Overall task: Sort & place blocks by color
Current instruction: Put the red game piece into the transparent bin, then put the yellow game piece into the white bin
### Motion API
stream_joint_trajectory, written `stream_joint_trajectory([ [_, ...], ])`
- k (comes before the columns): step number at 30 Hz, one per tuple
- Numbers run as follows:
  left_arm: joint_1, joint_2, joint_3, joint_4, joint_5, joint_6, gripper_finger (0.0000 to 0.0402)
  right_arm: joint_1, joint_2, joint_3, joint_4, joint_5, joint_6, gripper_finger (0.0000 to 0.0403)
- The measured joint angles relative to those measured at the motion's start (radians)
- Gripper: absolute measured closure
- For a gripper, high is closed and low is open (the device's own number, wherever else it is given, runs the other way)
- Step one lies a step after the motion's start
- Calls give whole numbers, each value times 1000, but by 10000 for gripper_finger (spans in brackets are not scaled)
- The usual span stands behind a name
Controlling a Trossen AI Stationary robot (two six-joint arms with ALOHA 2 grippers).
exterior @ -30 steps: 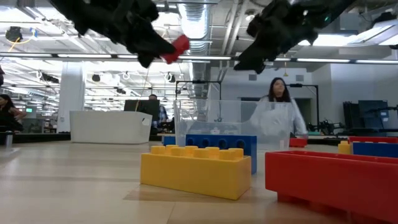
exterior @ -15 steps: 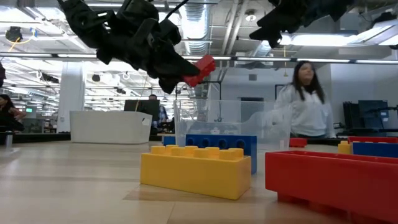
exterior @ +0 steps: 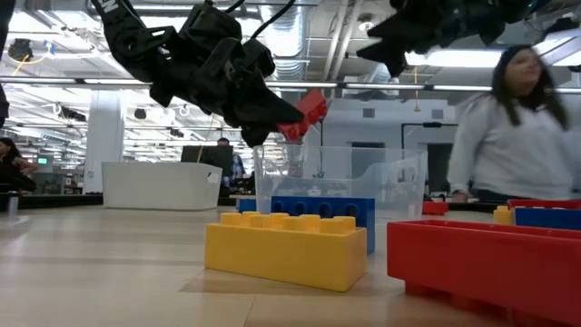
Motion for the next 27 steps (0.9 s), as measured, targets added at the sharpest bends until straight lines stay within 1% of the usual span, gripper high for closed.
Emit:
stream_joint_trajectory([
  [2, 0, 0, 0, -1, -2, -6, 298, 20, 0, 0, 29, 0, -3, 154],
  [4, 0, 0, 0, 3, -8, -18, 278, 37, 0, 0, 46, -1, -1, 154],
  [6, 0, 0, 0, -6, -36, -21, 254, 55, 0, 0, 59, 2, 4, 154],
  [8, 0, 0, 0, -16, -55, -19, 236, 79, 0, 0, 59, 47, 4, 154],
  [11, 1, 0, 0, -23, -67, -39, 220, 112, 0, 0, 61, 118, 4, 154],
  [13, 3, 0, 0, -39, -91, -61, 211, 125, 0, 0, 60, 131, 21, 154],
  [15, 3, 0, 0, -55, -91, -61, 198, 136, 0, 0, 59, 136, 43, 154],
  [17, 3, 0, 0, -60, -80, -57, 182, 154, 0, 0, 52, 158, 64, 154],
  [22, 3, -9, 0, -88, -60, -26, 147, 217, 0, 0, 20, 277, 98, 154],
  [25, 12, -60, 0, -89, 0, -26, 140, 256, 0, 0, 11, 338, 119, 154],
  [27, 14, -121, 0, -110, 30, -31, 142, 283, 2, 0, 12, 382, 124, 154],
])
